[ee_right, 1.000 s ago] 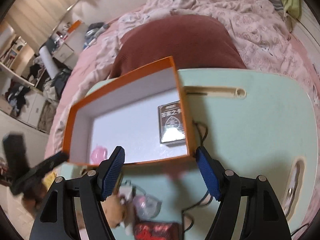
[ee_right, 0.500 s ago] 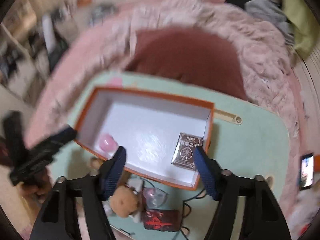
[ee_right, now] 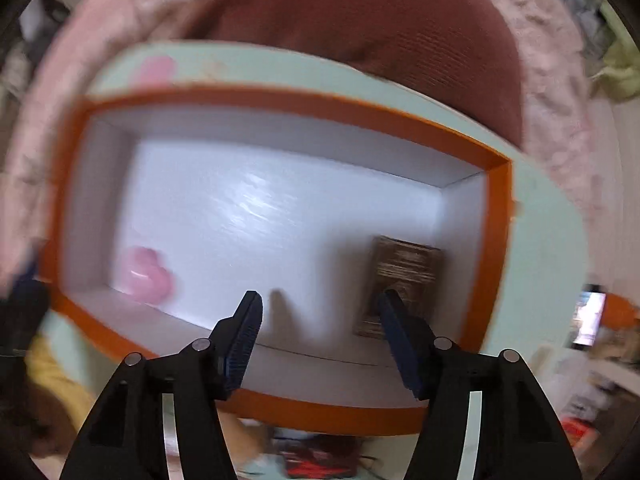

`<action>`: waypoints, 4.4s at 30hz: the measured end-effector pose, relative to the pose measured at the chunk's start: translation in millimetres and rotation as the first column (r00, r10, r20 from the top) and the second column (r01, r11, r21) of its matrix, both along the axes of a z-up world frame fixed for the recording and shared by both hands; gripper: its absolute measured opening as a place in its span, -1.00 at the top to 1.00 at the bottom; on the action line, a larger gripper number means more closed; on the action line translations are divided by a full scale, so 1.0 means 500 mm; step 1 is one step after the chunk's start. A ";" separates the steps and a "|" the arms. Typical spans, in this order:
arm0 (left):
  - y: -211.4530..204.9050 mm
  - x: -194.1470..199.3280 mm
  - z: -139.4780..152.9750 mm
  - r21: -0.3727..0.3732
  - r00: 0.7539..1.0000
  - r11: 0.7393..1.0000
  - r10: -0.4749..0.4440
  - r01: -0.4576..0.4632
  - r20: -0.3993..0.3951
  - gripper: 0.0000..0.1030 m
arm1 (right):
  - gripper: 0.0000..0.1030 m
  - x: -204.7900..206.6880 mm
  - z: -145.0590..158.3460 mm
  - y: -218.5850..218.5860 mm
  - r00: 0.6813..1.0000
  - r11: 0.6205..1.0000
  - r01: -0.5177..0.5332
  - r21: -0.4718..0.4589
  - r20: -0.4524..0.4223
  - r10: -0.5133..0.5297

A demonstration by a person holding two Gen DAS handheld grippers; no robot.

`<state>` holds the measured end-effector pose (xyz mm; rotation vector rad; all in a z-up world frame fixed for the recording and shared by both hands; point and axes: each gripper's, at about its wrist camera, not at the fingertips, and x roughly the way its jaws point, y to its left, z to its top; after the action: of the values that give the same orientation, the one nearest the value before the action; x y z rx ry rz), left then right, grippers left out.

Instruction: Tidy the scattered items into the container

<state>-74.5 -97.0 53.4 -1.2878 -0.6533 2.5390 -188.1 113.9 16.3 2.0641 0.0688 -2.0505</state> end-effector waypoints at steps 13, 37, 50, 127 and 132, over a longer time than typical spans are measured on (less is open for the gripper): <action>0.015 -0.005 0.004 0.004 1.000 1.000 -0.013 0.013 -0.010 -0.19 | -0.15 -0.024 -0.013 0.023 0.991 0.958 0.108 0.265 -0.107 -0.083; 0.040 -0.009 -0.002 -0.049 0.999 0.998 -0.035 0.036 0.006 -0.20 | 0.24 -0.018 -0.030 0.012 0.992 0.988 0.092 0.127 -0.102 -0.079; 0.042 -0.020 0.000 -0.052 0.999 0.998 -0.034 0.035 0.027 -0.20 | 0.24 0.131 0.155 0.042 0.919 0.980 0.059 -0.191 -0.373 -0.128; 0.174 0.239 -0.017 -0.333 0.987 0.929 -0.151 0.160 0.055 -0.25 | -0.45 0.474 0.050 0.073 0.740 0.989 0.151 0.004 -0.663 -0.110; 0.189 0.257 -0.044 -0.335 0.986 0.927 -0.155 0.166 0.060 -0.25 | -0.46 0.483 0.007 0.069 0.782 0.988 0.150 0.028 -0.615 -0.101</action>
<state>54.0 -2.3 31.2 -1.4231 -0.1043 2.5726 53.6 148.6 19.7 1.3697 0.1202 -2.7619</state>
